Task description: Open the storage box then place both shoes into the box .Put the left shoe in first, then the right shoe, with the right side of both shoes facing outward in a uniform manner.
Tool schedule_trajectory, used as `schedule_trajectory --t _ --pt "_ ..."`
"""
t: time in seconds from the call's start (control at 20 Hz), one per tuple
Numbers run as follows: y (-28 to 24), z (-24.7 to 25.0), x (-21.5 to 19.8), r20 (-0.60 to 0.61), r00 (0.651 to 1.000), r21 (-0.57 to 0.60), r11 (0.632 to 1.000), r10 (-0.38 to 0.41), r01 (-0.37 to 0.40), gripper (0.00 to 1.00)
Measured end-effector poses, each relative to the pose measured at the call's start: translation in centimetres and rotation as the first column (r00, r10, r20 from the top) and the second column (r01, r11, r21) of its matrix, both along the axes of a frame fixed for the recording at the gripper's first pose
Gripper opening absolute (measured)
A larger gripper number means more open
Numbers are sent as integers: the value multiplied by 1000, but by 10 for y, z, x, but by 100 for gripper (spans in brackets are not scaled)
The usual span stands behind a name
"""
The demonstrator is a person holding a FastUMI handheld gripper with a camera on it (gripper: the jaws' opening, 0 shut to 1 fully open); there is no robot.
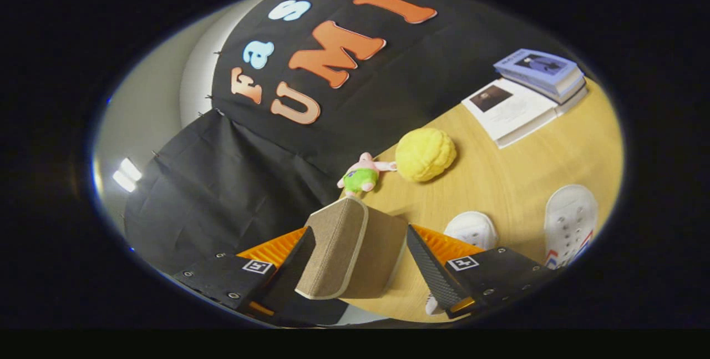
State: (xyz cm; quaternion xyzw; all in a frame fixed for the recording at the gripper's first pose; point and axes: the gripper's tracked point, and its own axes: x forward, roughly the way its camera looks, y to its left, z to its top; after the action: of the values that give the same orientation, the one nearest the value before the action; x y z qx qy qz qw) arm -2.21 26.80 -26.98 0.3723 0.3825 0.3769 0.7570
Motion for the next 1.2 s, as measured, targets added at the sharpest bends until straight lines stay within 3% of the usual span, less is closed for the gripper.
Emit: schedule_trajectory --t 0.5,1.05,1.2 --pt "70 -27 -35 -224 953 240 959 203 -148 98" --pt "111 -27 -61 -286 911 312 928 297 -204 98" --pt "108 -18 -64 -266 917 320 925 297 -206 98"
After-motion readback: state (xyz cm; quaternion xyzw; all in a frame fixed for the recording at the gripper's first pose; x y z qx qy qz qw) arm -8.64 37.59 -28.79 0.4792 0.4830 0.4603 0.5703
